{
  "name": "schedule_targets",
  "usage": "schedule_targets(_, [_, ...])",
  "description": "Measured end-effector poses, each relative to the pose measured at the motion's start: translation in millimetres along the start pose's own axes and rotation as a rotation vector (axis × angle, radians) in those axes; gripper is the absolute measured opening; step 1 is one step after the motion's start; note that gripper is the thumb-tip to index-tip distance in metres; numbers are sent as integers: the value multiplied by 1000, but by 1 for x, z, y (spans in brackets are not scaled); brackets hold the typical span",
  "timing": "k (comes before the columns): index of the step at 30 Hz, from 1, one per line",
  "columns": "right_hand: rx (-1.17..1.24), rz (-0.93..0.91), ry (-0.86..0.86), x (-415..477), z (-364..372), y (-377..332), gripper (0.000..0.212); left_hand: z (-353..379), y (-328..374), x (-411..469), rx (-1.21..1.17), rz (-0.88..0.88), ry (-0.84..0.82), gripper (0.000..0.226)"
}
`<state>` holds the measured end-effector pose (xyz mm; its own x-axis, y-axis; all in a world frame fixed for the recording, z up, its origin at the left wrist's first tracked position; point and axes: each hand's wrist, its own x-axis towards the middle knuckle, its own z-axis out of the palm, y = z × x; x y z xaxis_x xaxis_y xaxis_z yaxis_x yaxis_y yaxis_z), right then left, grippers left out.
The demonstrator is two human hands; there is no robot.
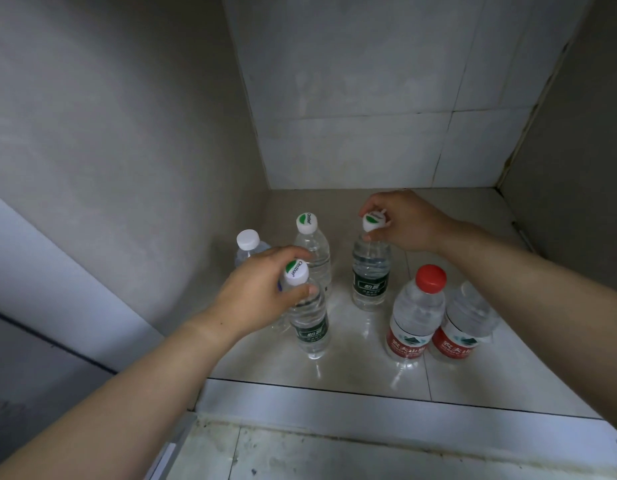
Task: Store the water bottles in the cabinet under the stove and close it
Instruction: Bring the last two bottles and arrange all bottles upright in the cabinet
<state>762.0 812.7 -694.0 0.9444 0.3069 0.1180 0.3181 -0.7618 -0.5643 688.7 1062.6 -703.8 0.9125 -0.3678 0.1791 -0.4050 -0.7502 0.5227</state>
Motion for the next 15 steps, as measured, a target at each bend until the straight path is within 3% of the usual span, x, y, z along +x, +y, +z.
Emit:
schedule_targets(6, [-42, -8, 2, -1, 2, -8, 37, -24, -6, 9, -126, -80, 144, 30])
schedule_targets(10, [-49, 12, -48, 0, -1, -14, 39, -39, -31, 20, 73, -105, 278, 34])
schedule_targets(15, [-148, -35, -47, 7, 0, -31, 49, -28, -50, 31, 95, -300, 91, 38])
